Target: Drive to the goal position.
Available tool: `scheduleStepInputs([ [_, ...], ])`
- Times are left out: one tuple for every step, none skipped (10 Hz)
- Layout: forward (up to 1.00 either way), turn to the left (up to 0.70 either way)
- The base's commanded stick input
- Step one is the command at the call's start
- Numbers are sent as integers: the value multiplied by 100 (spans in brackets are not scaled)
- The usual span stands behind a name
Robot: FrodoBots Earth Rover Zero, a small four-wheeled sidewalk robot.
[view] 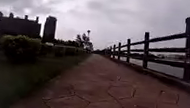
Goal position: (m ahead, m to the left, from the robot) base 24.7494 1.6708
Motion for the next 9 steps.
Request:
scheduleStepInputs([
  [100, -1],
  [100, -13],
  [100, -17],
  [100, 0],
  [100, 0],
  [100, 0],
  [100, 0],
  [100, 0],
  [100, 0],
])
